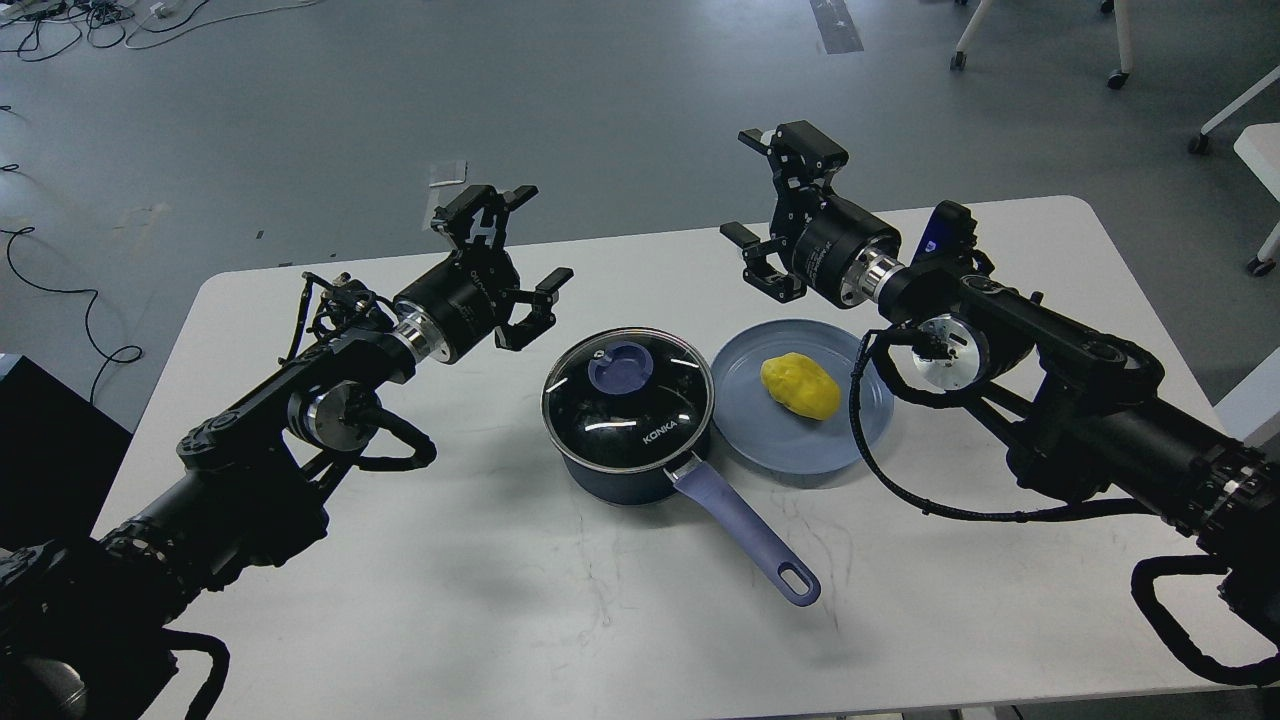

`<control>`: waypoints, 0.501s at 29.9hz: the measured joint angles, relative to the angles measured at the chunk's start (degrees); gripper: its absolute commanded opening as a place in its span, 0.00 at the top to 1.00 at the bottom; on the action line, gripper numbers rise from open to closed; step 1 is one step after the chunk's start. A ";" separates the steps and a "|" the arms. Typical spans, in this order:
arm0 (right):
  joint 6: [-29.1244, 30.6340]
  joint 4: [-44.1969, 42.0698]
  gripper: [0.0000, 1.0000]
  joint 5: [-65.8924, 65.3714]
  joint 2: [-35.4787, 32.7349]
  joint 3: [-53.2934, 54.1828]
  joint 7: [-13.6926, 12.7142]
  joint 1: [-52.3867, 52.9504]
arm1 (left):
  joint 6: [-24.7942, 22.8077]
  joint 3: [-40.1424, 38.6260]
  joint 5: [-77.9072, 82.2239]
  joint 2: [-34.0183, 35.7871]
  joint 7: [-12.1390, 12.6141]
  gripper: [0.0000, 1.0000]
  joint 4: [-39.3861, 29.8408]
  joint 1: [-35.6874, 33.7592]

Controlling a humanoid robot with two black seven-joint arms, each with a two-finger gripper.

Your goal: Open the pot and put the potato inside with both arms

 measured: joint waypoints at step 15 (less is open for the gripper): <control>-0.01 0.00 0.00 0.15 -0.29 0.32 0.00 0.39 | -0.91 -1.23 -1.81 0.42 0.01 0.02 -0.07 -1.07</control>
